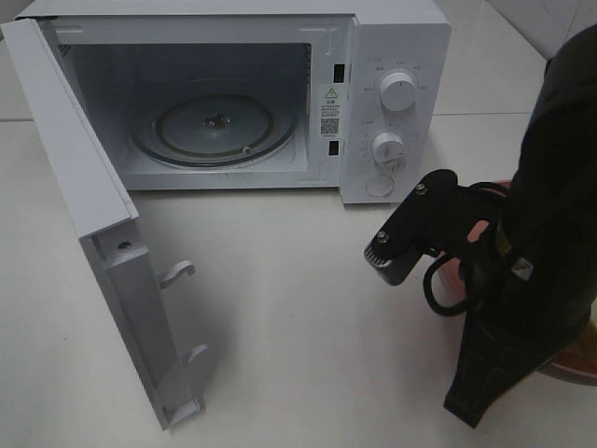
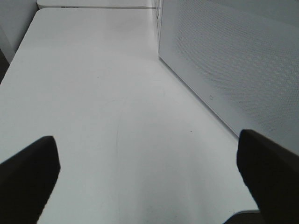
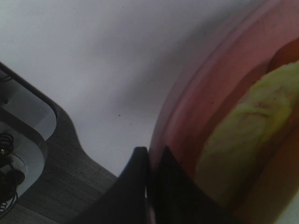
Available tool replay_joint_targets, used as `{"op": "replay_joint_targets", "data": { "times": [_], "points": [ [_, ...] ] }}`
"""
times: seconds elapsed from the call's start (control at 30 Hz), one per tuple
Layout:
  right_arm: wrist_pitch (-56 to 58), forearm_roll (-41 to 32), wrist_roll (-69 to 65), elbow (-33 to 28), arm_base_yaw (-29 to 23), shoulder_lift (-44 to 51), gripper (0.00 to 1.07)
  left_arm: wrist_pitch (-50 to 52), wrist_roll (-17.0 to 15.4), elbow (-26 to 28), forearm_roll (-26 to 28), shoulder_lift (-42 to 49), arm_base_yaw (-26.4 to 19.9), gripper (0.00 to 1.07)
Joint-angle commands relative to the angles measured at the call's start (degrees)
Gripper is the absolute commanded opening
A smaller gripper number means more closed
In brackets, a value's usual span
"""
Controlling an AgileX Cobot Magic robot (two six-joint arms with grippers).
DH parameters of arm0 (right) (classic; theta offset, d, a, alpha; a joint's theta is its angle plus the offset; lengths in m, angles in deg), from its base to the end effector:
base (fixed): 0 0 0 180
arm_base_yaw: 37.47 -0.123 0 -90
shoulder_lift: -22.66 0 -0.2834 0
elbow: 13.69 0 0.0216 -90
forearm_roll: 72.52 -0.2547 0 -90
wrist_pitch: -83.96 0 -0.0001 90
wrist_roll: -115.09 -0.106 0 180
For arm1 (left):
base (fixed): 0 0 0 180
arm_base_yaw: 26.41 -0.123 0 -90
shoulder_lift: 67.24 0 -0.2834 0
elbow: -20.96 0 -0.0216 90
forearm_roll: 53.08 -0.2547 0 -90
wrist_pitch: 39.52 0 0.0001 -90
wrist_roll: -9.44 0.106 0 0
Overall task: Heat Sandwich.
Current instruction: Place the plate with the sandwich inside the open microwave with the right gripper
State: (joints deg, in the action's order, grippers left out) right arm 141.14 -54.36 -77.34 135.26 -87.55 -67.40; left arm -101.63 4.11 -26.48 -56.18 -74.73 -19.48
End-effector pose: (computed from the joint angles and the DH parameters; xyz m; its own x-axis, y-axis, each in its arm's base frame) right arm 0.1720 0.1623 0.1911 -0.6702 -0.7394 -0.0640 -0.7043 0.6609 -0.2591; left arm 0.0099 0.0039 0.2758 -0.4550 -0.0128 -0.8904 0.0476 0.9981 -0.0386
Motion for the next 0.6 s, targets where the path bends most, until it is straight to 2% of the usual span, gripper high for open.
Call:
{"op": "replay_joint_targets", "data": {
  "times": [0.03, 0.33, 0.6],
  "points": [
    [1.0, 1.5, 3.3, -0.3, -3.3, 0.6, 0.00, 0.7, -0.1, -0.1, 0.3, 1.3, -0.1, 0.98],
    [0.9, 1.5, 8.7, -0.3, -8.1, 0.6, 0.00, 0.7, -0.1, -0.1, 0.3, 1.3, -0.1, 0.98],
    [-0.3, 1.5, 17.9, -0.3, -8.1, 0.6, 0.01, 0.7, -0.1, -0.1, 0.3, 1.3, -0.1, 0.98]
  ]
}}
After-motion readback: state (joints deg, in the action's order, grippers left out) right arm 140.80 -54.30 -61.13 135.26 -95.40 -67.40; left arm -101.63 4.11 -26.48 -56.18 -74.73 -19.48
